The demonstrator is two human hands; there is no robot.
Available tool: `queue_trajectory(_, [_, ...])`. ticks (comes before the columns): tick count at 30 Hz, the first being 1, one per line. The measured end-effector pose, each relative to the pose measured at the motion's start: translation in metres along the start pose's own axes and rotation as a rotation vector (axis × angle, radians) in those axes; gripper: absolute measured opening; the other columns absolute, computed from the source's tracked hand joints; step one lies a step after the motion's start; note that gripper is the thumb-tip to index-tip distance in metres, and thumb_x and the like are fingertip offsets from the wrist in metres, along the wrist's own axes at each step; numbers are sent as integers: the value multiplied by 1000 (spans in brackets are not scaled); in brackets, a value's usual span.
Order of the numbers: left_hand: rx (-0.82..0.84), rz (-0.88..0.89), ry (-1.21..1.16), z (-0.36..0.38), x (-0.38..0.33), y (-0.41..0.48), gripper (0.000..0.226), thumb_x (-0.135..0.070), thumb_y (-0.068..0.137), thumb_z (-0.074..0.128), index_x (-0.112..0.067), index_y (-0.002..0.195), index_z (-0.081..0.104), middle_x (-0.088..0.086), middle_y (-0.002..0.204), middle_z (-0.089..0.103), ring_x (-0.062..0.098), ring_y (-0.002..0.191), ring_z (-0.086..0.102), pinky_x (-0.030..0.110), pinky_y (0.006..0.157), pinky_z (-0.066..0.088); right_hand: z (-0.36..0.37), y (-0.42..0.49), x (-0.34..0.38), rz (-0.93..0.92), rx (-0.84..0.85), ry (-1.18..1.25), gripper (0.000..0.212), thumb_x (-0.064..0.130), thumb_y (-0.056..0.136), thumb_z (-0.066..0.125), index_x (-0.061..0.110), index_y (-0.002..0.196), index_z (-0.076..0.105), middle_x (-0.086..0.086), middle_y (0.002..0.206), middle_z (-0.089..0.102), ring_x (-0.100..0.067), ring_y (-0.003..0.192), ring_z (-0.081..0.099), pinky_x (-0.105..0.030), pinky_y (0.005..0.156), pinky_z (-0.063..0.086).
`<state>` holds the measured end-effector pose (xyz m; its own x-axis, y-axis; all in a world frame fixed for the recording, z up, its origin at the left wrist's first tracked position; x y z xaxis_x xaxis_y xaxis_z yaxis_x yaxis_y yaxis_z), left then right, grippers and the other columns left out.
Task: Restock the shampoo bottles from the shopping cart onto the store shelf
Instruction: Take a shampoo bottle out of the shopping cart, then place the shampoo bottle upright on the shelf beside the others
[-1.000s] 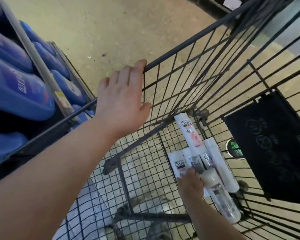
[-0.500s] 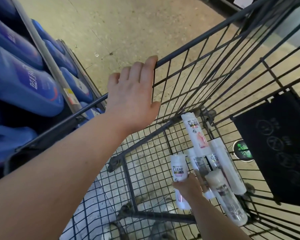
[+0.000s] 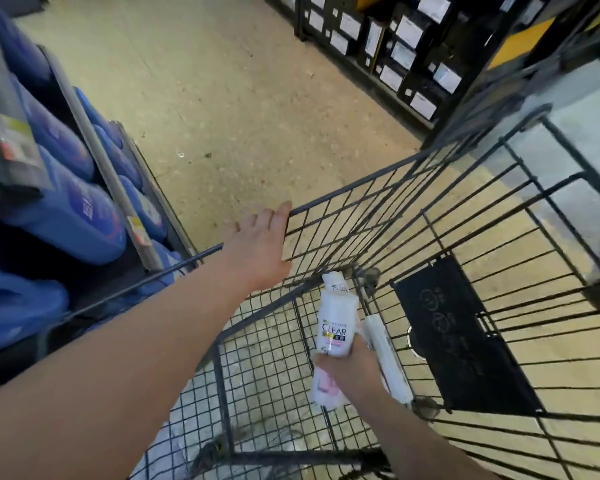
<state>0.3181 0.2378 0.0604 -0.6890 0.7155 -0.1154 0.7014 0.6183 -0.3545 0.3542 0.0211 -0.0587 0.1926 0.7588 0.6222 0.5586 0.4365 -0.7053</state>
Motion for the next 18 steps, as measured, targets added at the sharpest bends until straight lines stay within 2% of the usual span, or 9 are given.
queue_trajectory(2, [61, -16, -79, -8, 2, -7, 92, -42, 86, 57, -24, 149, -7, 8, 154, 15, 32, 140, 19, 52, 112, 21, -14, -19, 28, -73, -6, 46, 33, 13, 71, 78, 23, 91, 54, -1, 89, 69, -18, 85, 66, -26, 63, 53])
queue_trajectory(4, [85, -20, -156, -19, 6, -23, 88, -45, 86, 56, -25, 149, -2, 7, 155, 13, 31, 140, 20, 50, 113, 24, -28, -37, 52, -125, -16, 65, 35, 13, 71, 79, 24, 95, 55, 3, 90, 69, -15, 85, 66, -24, 63, 52])
queue_trajectory(8, [-58, -22, -263, -53, 25, -77, 60, -45, 90, 51, -24, 143, 33, 3, 143, 38, 23, 126, 43, 38, 103, 40, -50, -78, 102, -234, -37, 72, 36, 15, 72, 79, 22, 100, 58, 7, 91, 69, -9, 83, 65, -19, 62, 49])
queue_trajectory(10, [-93, -77, -349, -67, 39, -109, 50, -44, 91, 51, -27, 138, 43, -1, 135, 48, 19, 118, 51, 33, 97, 44, -56, -99, 126, -283, -29, 70, 36, 16, 71, 79, 22, 101, 59, 5, 93, 70, -10, 83, 67, -22, 65, 51])
queue_trajectory(14, [-203, -203, -440, -96, 68, -172, 39, -48, 88, 53, -30, 122, 53, -7, 120, 57, 14, 106, 57, 30, 89, 47, -57, -146, 176, -397, 24, 40, 33, 19, 72, 78, 18, 100, 61, 4, 90, 70, -8, 80, 65, -18, 58, 45])
queue_trajectory(16, [-243, -259, -474, -107, 83, -204, 35, -49, 86, 55, -30, 116, 55, -8, 116, 57, 12, 98, 59, 30, 85, 49, -50, -170, 200, -460, 52, 5, 33, 19, 71, 79, 18, 99, 62, 3, 91, 71, -11, 81, 66, -22, 60, 46])
queue_trajectory(18, [-284, -302, -486, -116, 98, -234, 41, -53, 85, 55, -33, 120, 53, -11, 117, 54, 9, 101, 58, 29, 88, 48, -39, -193, 223, -525, 78, -16, 36, 18, 70, 81, 20, 99, 60, 3, 92, 70, -12, 83, 65, -26, 65, 46])
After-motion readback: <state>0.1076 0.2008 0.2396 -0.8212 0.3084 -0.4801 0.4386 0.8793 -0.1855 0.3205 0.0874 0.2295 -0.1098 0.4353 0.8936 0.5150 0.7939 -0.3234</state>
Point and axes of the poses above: each hand's wrist, its own y-axis towards the middle knuckle, its own z-axis out of the palm, x = y × z, the point moved 6 cm from there along y, towards the middle knuckle
